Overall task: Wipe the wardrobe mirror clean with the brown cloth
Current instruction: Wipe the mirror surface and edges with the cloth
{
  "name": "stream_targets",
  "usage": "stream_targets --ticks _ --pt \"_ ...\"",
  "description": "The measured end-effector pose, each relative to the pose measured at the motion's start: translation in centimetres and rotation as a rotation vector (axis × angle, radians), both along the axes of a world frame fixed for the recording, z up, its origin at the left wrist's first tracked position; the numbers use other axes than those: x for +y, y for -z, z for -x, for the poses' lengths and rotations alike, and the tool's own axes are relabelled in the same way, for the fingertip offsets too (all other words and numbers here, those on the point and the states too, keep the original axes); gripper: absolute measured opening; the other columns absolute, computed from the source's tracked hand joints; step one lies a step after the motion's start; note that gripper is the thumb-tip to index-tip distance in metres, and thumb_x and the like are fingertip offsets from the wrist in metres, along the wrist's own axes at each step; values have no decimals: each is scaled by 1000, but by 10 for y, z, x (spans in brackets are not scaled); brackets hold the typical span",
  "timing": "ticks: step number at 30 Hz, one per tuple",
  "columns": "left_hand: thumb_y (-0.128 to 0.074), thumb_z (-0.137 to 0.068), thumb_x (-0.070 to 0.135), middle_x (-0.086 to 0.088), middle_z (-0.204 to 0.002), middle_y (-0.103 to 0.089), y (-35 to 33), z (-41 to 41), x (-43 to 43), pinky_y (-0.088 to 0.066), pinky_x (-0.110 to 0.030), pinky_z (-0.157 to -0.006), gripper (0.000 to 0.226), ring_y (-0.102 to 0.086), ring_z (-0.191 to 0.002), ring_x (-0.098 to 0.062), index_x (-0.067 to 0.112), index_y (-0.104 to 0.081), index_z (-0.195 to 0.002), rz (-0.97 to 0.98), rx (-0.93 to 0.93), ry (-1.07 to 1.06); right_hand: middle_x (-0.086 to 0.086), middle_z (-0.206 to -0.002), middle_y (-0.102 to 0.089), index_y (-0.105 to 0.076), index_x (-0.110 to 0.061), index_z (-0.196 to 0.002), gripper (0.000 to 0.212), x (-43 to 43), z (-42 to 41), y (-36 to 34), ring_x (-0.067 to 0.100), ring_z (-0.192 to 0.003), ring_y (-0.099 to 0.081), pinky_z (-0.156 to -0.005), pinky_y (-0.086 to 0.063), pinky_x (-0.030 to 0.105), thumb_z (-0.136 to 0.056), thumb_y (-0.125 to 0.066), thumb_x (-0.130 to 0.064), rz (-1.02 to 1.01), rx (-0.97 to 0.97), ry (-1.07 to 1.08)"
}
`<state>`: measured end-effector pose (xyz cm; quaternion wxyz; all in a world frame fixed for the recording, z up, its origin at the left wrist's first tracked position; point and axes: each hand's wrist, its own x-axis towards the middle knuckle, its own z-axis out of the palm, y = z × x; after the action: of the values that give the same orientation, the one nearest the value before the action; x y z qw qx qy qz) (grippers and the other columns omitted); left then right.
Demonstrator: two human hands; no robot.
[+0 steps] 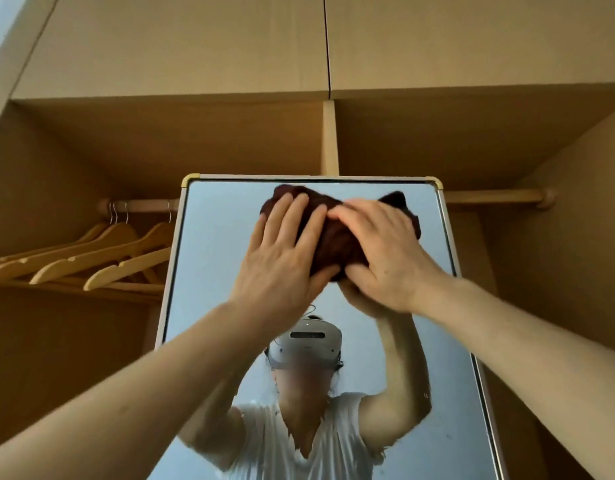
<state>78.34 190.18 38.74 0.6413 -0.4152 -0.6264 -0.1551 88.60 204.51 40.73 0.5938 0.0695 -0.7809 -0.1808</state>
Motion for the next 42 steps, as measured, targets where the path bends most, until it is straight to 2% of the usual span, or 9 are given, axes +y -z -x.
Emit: stream_targets --ticks 4,7,15,18,20,25,31,36,42 --pt "-42 -92 54 -8 -159 -6 -46 0 -6 -5 -41 -118 76 3 -146 -24 19 -10 -152 33 -51 -53 2 -141 -38 -36 -25 -138 61 -9 6 -35 25 -130 -30 -108 -18 42 -80 -54 -26 53 31 3" --pt "-41 -92 55 -8 -160 -6 -37 1 -12 -5 -40 -117 77 3 -146 -24 19 -10 -152 68 -54 -63 2 -140 -39 -39 -24 -137 62 -12 8 -23 25 -129 -31 -108 -18 42 -75 -51 -28 62 45 -16" --pt "-36 -90 55 -18 -150 -33 55 14 -26 -22 -49 -113 72 -24 -141 -35 10 -30 -147 47 13 -67 7 -137 -44 -46 -18 -132 64 -14 17 56 26 -128 -36 -108 -25 45 -70 -58 -29 -52 8 -46" --pt "-33 -89 56 -18 -151 -32 34 12 -28 -20 -47 -112 74 -23 -142 -35 10 -30 -147 47 -15 -58 7 -136 -44 -46 -18 -133 64 -18 15 35 26 -127 -36 -108 -23 45 -71 -54 -30 -69 -4 -18" --pt "-32 -91 57 -15 -155 -22 12 14 -29 -15 -46 -115 74 -13 -145 -32 13 -22 -150 33 -43 -43 6 -135 -43 -44 -20 -134 63 -23 17 11 25 -127 -35 -108 -19 43 -72 -50 -32 -62 3 3" --pt "-45 -93 50 -10 -158 -13 -27 23 -37 -9 -40 -117 74 -4 -146 -26 15 -14 -151 1 -99 -3 2 -136 -44 -44 -23 -134 64 -37 30 -33 24 -128 -33 -106 -17 38 -71 -46 -34 -77 21 11" --pt "-44 -93 49 -12 -157 -18 0 20 -39 -7 -40 -117 72 -7 -145 -28 13 -20 -150 -16 -68 13 5 -130 -49 -52 -18 -128 59 -33 32 -8 25 -123 -40 -107 -20 40 -69 -51 -27 -92 69 -115" --pt "-42 -90 52 -18 -150 -33 46 19 -45 -17 -46 -114 70 -24 -142 -35 9 -35 -145 5 -26 -24 10 -130 -50 -54 -14 -125 59 -27 34 37 26 -121 -42 -105 -26 43 -68 -51 -29 -161 75 -174" --pt "-44 -91 54 -10 -156 -23 12 19 -47 -6 -36 -116 72 -11 -145 -27 16 -26 -149 -59 -48 18 9 -127 -53 -55 -13 -125 58 -33 34 0 29 -119 -46 -105 -29 47 -71 -49 -31 -151 68 -134"
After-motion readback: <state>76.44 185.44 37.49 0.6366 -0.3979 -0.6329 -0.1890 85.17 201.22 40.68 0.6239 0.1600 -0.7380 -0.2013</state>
